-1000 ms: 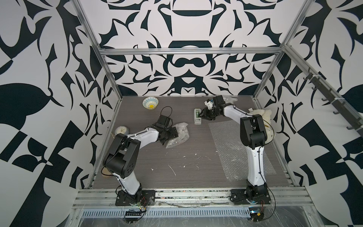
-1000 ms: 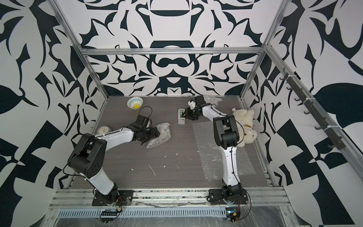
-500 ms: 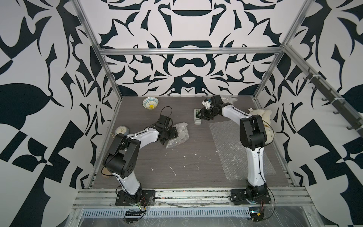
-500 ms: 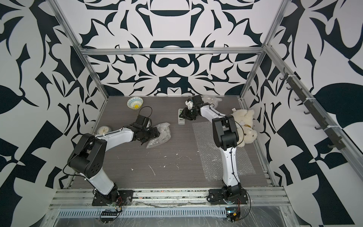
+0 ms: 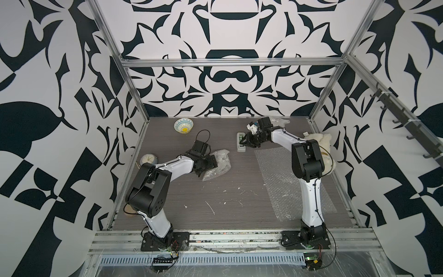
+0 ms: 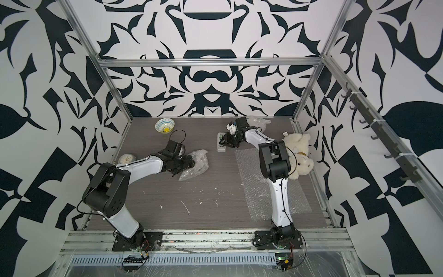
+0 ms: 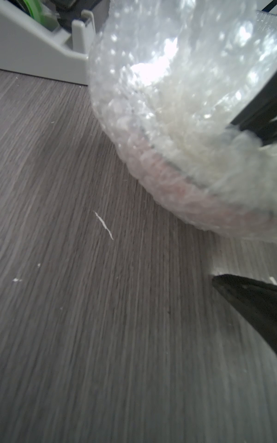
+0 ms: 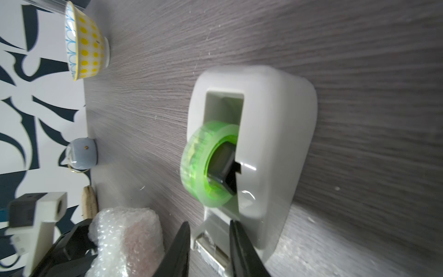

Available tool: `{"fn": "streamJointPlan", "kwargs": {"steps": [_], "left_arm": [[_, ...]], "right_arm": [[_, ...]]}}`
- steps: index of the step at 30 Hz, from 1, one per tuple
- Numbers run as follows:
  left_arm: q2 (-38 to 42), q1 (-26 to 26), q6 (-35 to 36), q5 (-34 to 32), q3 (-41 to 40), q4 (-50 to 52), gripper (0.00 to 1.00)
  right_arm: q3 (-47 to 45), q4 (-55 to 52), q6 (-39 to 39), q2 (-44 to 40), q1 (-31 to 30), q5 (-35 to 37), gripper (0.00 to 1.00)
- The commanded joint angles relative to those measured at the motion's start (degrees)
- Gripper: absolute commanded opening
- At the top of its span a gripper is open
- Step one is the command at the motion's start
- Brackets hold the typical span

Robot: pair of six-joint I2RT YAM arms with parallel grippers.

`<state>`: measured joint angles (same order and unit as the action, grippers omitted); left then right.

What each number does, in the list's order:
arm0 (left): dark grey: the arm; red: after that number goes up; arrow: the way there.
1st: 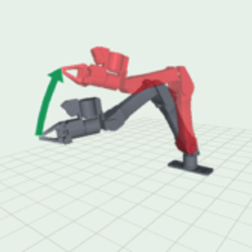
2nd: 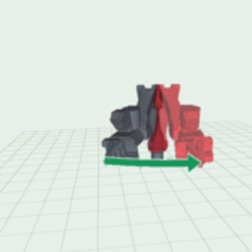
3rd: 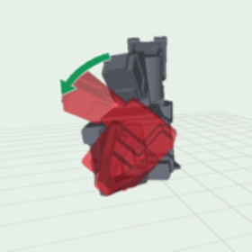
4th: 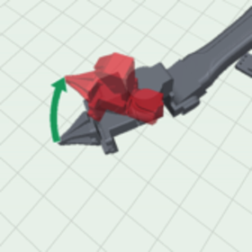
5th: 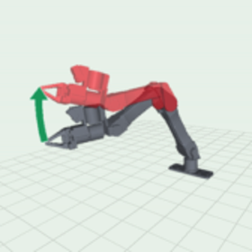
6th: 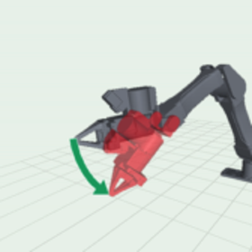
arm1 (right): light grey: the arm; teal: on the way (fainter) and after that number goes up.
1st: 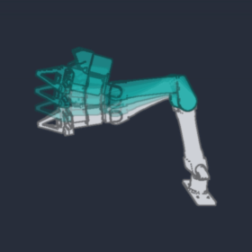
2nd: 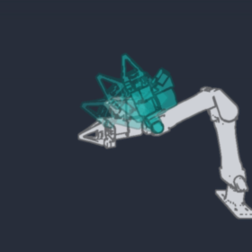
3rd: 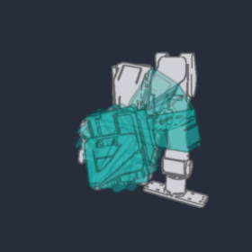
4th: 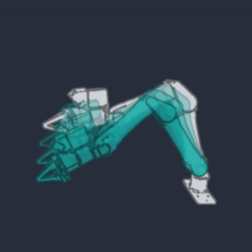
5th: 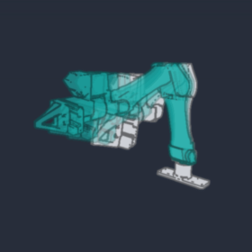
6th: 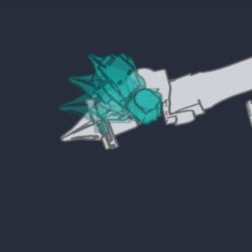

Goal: Wrap bowls in bubble wrap
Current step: Tear off the tape using the Tape Cutter.

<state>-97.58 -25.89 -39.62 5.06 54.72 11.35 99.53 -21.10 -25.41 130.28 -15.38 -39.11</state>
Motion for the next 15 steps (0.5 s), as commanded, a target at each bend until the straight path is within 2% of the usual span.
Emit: {"fn": "streamJointPlan", "kwargs": {"steps": [1, 10, 15], "left_arm": [[0.01, -0.32, 0.41, -0.43, -0.62, 1.30, 0.83], [0.97, -0.33, 0.42, -1.29, -1.36, 1.57, 0.83], [1.50, -0.30, 0.42, -1.46, -1.46, 1.68, 0.84]], "right_arm": [[1.38, 0.44, -2.19, 2.52, -0.63, -2.75, 0.31], [3.39, -1.63, -2.67, 3.26, -0.65, -2.02, 0.31], [3.07, -2.44, -2.72, 2.26, -0.53, -1.40, 0.27]]}}
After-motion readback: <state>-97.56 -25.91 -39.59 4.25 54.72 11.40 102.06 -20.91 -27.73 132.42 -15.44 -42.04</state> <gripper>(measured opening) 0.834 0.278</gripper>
